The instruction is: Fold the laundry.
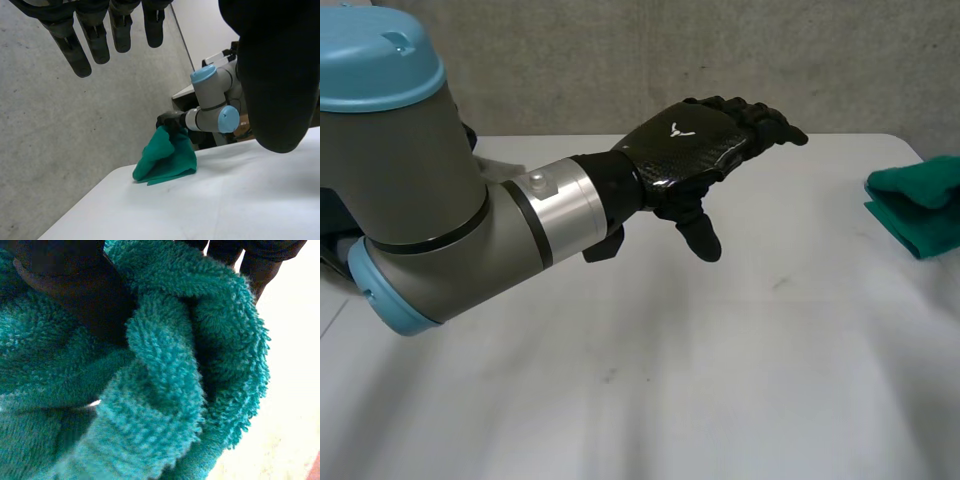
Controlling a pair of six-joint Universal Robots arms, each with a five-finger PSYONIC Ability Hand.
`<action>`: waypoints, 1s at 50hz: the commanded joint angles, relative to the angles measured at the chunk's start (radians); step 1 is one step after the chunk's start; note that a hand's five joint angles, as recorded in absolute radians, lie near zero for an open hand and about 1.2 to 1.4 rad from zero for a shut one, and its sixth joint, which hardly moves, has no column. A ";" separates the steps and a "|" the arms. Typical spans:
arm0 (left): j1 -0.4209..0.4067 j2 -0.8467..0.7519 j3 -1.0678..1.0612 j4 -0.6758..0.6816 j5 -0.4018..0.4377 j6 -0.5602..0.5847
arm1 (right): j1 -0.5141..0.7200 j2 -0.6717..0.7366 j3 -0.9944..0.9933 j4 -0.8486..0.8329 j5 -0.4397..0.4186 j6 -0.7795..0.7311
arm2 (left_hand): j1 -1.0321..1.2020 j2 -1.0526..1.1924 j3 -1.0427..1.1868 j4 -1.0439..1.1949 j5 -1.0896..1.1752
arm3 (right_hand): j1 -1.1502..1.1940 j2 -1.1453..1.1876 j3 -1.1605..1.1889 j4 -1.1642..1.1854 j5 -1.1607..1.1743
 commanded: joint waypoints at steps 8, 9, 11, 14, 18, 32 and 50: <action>-0.033 -0.004 0.006 0.000 0.000 -0.019 | -0.061 -0.113 0.126 0.207 -0.079 -0.123 | 0.048 0.038 0.033 0.040 0.016 | -0.743 -0.735 -0.745 -1.017 -1.005; -0.034 -0.004 0.006 0.000 0.000 -0.017 | -0.072 -0.129 0.144 0.208 -0.074 -0.149 | 0.048 0.038 0.033 0.040 0.016 | -0.743 -0.735 -0.745 -1.017 -1.005; -0.040 -0.001 0.004 0.000 -0.001 -0.017 | -0.090 -0.161 0.181 0.213 -0.054 -0.209 | 0.048 0.038 0.033 0.040 0.016 | -0.743 -0.735 -0.745 -1.017 -1.005; -0.047 0.004 -0.002 0.000 0.000 -0.017 | -0.098 -0.235 0.249 0.213 -0.004 -0.347 | 0.048 0.038 0.033 0.040 0.016 | -0.743 -0.735 -0.745 -1.017 -1.005; -0.050 0.012 -0.002 0.000 -0.006 -0.017 | -0.092 -0.346 0.332 0.198 0.041 -0.499 | 0.048 0.038 0.033 0.040 0.016 | -0.743 -0.735 -0.745 -1.017 -1.005; 0.064 0.068 0.032 0.103 -0.442 0.001 | 0.117 -0.814 1.005 -0.460 -0.325 -0.585 | 0.063 0.053 0.048 0.054 0.030 | -0.743 -0.735 -0.745 -1.017 -1.005; 0.648 -0.361 0.173 0.287 -0.492 0.522 | 0.324 -0.985 1.513 -0.407 -0.534 -0.924 | 0.054 0.044 0.039 0.045 0.022 | -0.743 -0.735 -0.745 -1.017 -1.005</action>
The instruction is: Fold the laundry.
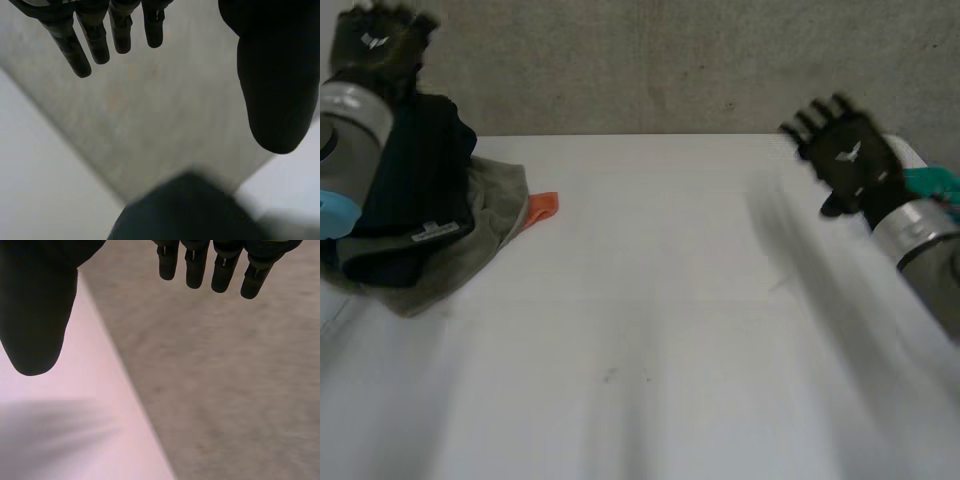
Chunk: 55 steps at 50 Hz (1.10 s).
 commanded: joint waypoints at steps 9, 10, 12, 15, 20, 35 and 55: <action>0.158 -0.364 0.193 0.006 0.133 0.220 | 0.018 0.005 0.083 0.195 0.018 -0.111 | 0.546 0.527 0.530 0.536 0.514 | -0.057 -0.039 -0.037 -0.039 -0.044; 0.155 -0.359 0.195 -0.006 0.143 0.211 | 0.018 0.005 0.086 0.193 0.018 -0.111 | 0.832 0.812 0.816 0.822 0.800 | -0.057 -0.039 -0.037 -0.039 -0.044; 0.145 -0.355 0.193 -0.012 0.150 0.191 | 0.018 0.003 0.092 0.193 0.020 -0.111 | 1.138 1.119 1.123 1.129 1.106 | -0.057 -0.039 -0.037 -0.039 -0.044; 0.106 -0.312 0.183 -0.011 0.150 0.133 | 0.016 0.003 0.098 0.193 0.020 -0.109 | 1.204 1.185 1.189 1.195 1.172 | -0.057 -0.039 -0.037 -0.039 -0.044; 0.019 -0.149 0.144 -0.018 0.142 -0.017 | 0.015 -0.007 0.107 0.195 0.055 -0.109 | 1.204 1.185 1.189 1.195 1.172 | -0.057 -0.039 -0.037 -0.039 -0.044; -0.424 0.080 0.083 -0.060 0.084 -0.538 | 0.012 -0.147 0.089 0.212 0.236 0.080 | 1.204 1.185 1.189 1.195 1.172 | -0.057 -0.039 -0.037 -0.039 -0.044; -0.652 -0.301 0.190 -0.227 -0.090 -0.536 | -0.086 -0.113 -0.016 0.426 0.248 0.252 | 0.333 0.314 0.318 0.324 0.301 | -0.057 -0.039 -0.037 -0.039 -0.044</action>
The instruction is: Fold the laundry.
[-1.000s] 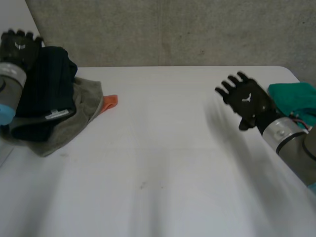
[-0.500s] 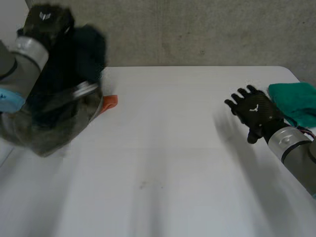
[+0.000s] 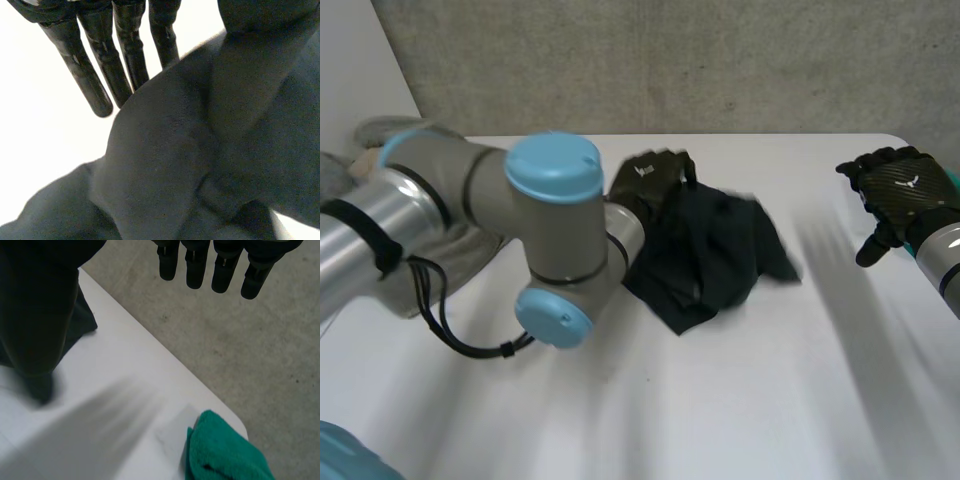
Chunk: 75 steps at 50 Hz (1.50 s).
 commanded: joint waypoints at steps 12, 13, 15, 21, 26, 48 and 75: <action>0.158 0.275 -0.208 -0.037 0.043 0.101 | -0.022 0.023 -0.138 0.460 -0.002 0.233 | -0.389 -0.416 -0.433 -0.427 -0.426 | -0.057 -0.039 -0.037 -0.039 -0.044; 0.173 0.282 -0.220 -0.033 0.075 0.154 | -0.021 0.023 -0.139 0.485 -0.005 0.259 | -0.421 -0.448 -0.465 -0.460 -0.459 | -0.057 -0.039 -0.037 -0.039 -0.044; 0.189 0.281 -0.228 -0.031 0.119 0.216 | -0.006 0.023 -0.135 0.548 -0.019 0.356 | -0.442 -0.469 -0.485 -0.480 -0.479 | -0.057 -0.039 -0.037 -0.039 -0.044; 0.290 0.209 -0.203 -0.028 0.302 0.441 | 0.073 0.032 -0.101 0.570 -0.023 0.595 | -0.456 -0.484 -0.500 -0.495 -0.494 | -0.057 -0.039 -0.037 -0.039 -0.044; 0.318 0.056 -0.088 -0.030 0.373 0.518 | 0.172 0.086 -0.081 0.556 -0.022 0.675 | -0.456 -0.484 -0.500 -0.495 -0.494 | -0.057 -0.039 -0.037 -0.039 -0.044; 0.331 -0.438 0.422 -0.019 0.313 0.650 | 0.361 0.359 -0.302 0.366 0.276 0.758 | -0.005 -0.032 -0.049 -0.044 -0.043 | 0.939 0.956 0.959 0.957 0.952; 0.275 0.475 -0.393 -0.094 0.132 0.393 | 0.212 0.119 -0.736 0.376 0.270 0.066 | 0.700 0.672 0.656 0.661 0.662 | 1.165 1.182 1.185 1.183 1.178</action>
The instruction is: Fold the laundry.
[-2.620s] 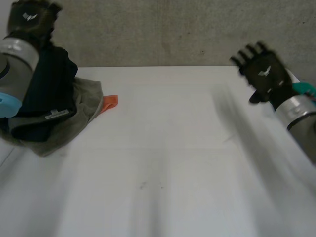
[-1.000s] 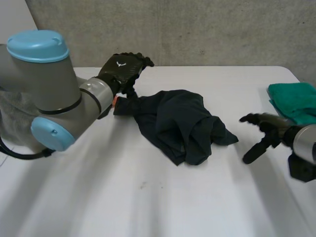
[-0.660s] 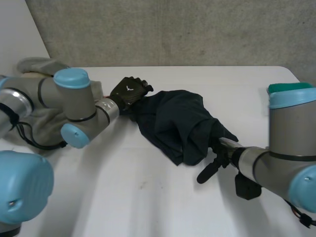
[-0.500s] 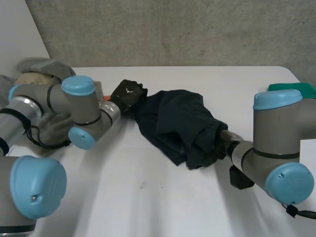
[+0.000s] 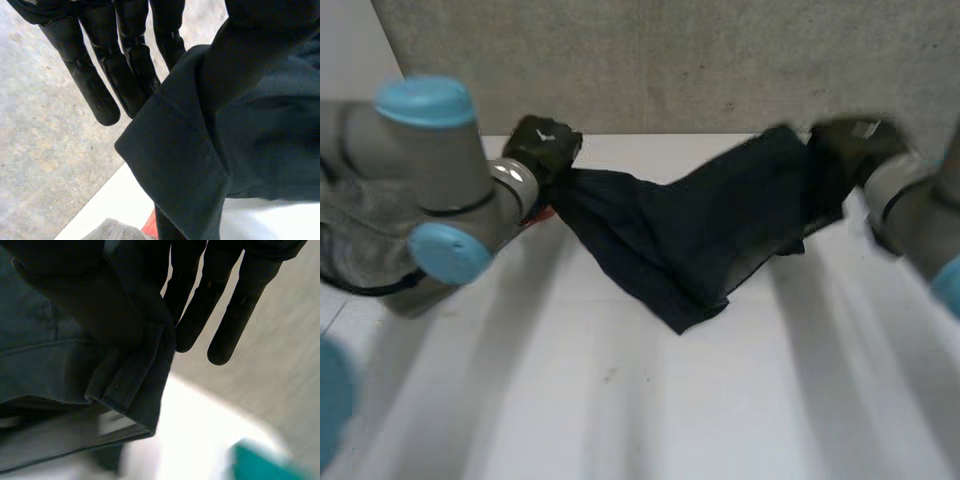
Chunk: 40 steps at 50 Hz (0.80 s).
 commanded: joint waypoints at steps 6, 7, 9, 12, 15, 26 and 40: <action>-0.042 0.458 -0.503 0.000 0.120 -0.290 | -0.027 0.252 -0.495 0.007 0.014 -0.228 | 0.260 0.199 0.204 0.199 0.241 | 0.283 0.220 0.213 0.201 0.226; -0.048 0.454 -0.527 0.001 0.123 -0.302 | -0.025 0.293 -0.526 0.003 0.013 -0.228 | 0.260 0.199 0.204 0.199 0.241 | 0.283 0.220 0.213 0.201 0.226; -0.054 0.437 -0.536 0.001 0.120 -0.310 | -0.024 0.377 -0.591 -0.013 0.013 -0.233 | 0.260 0.199 0.204 0.199 0.241 | 0.283 0.220 0.213 0.201 0.226; -0.057 0.365 -0.529 0.001 0.114 -0.317 | -0.016 0.555 -0.755 -0.079 0.057 -0.257 | 0.260 0.199 0.204 0.199 0.241 | 0.283 0.220 0.213 0.201 0.226; -0.074 0.310 -0.503 0.003 0.106 -0.339 | -0.002 0.690 -0.826 -0.135 0.068 -0.292 | 0.260 0.199 0.204 0.199 0.241 | -0.724 -0.787 -0.794 -0.807 -0.781; -0.077 0.207 -0.405 0.009 0.102 -0.443 | -0.011 0.410 -0.452 -0.053 0.076 -0.349 | 0.260 0.199 0.204 0.199 0.241 | -0.939 -1.002 -1.009 -1.021 -0.996; -0.060 0.084 -0.291 0.222 -0.001 -0.432 | -0.031 -0.138 0.241 0.157 -0.152 -0.340 | 0.260 0.199 0.204 0.199 0.241 | -0.838 -0.901 -0.909 -0.921 -0.895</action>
